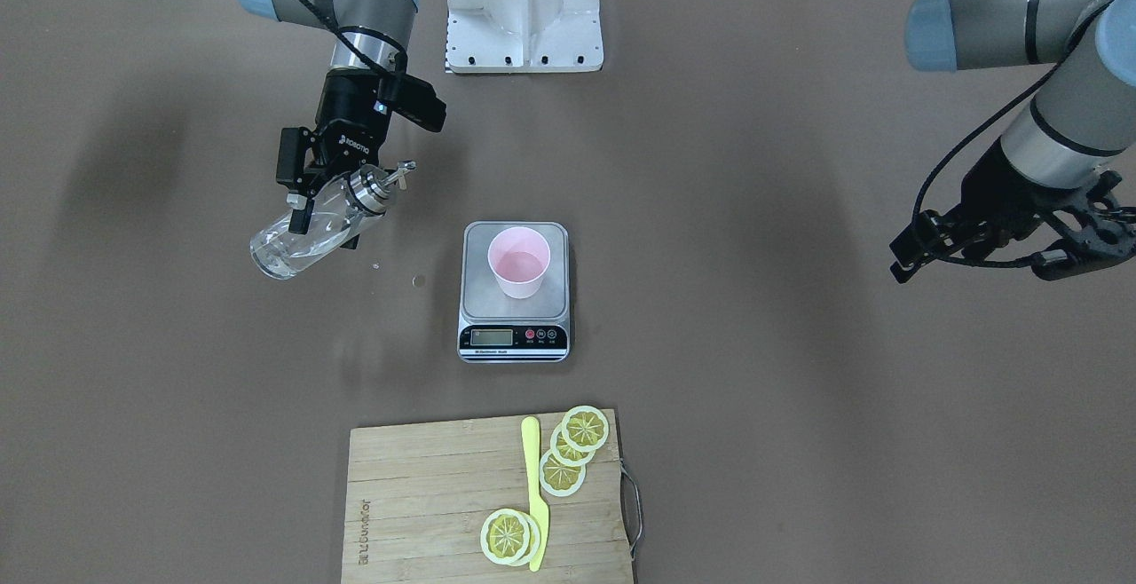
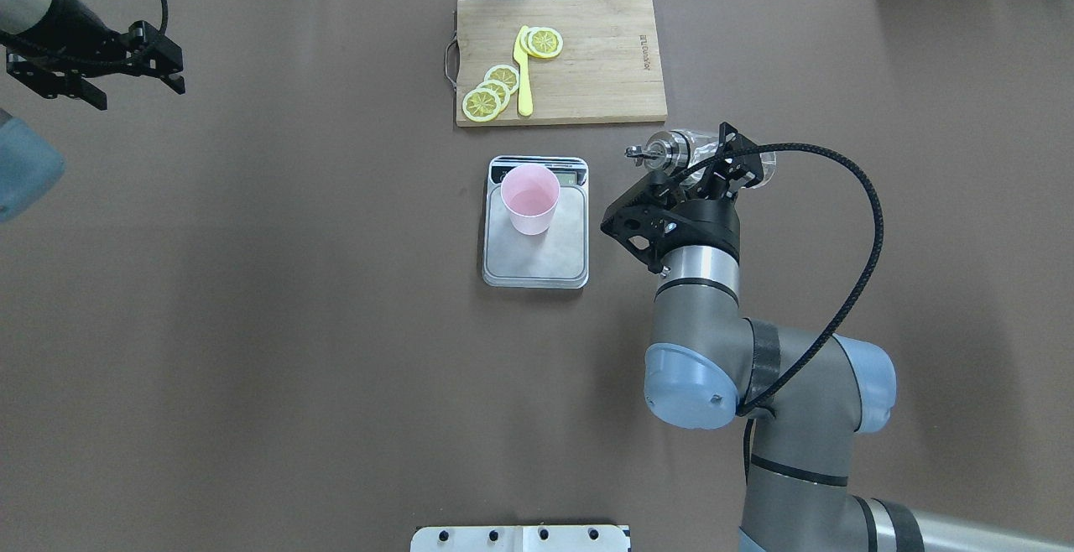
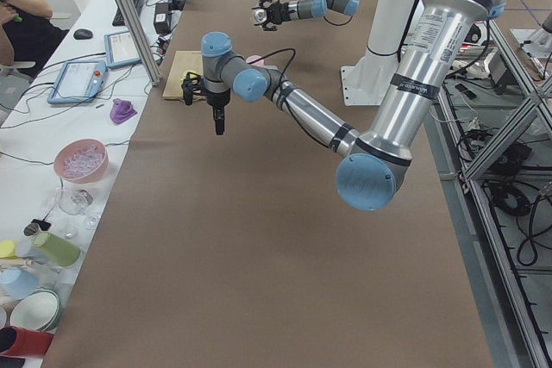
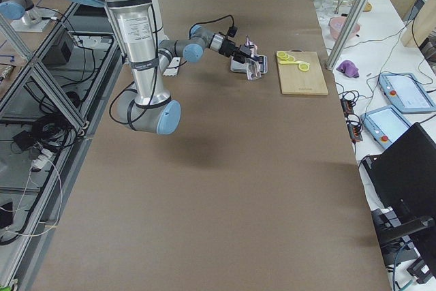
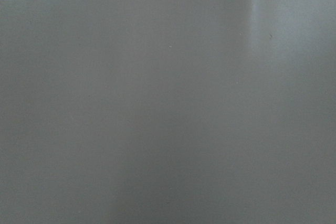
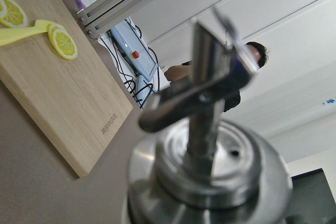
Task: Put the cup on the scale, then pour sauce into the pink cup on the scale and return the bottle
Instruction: 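Withdraw the left gripper while the right gripper carries the bottle toward the cup, then tilt the bottle spout over the pink cup with the right gripper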
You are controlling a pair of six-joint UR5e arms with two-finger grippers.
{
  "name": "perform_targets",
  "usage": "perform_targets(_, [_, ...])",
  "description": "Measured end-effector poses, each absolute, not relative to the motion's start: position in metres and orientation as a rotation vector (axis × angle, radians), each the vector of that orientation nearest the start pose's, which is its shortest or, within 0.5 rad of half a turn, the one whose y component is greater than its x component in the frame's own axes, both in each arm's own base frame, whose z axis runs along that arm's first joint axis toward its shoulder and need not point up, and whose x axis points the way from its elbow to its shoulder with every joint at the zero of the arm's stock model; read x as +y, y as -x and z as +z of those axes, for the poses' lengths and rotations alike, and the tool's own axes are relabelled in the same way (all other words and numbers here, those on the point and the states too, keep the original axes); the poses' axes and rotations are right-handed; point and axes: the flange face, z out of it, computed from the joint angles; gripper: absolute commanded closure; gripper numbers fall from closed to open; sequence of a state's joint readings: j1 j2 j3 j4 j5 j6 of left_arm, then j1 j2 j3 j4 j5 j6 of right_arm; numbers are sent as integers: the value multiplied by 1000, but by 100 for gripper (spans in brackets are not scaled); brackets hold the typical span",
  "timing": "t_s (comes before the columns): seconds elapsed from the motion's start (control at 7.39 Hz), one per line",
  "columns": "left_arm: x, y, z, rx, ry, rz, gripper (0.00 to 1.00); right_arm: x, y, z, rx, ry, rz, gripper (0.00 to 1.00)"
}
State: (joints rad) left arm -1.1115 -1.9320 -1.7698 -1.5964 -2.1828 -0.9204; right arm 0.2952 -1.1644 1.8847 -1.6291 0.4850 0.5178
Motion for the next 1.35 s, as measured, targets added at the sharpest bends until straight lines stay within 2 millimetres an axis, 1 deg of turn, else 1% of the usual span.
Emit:
perform_targets(0.14, [-582,-201,373,813,-55,-253,1,-375,487,262,228,-1183,-331,100])
perform_targets(0.41, [-585,-202,384,802,-45,-253,1,-375,492,259,307,-1176,-367,100])
perform_targets(0.68, [-586,-202,389,797,-40,-254,1,-380,503,264,380,-1178,-391,100])
perform_targets(1.08, [-588,-204,400,786,-29,-258,1,-393,530,280,488,-1178,-424,100])
perform_targets(1.35, [-590,-205,407,784,-27,-256,1,-403,548,282,526,-1172,-434,100])
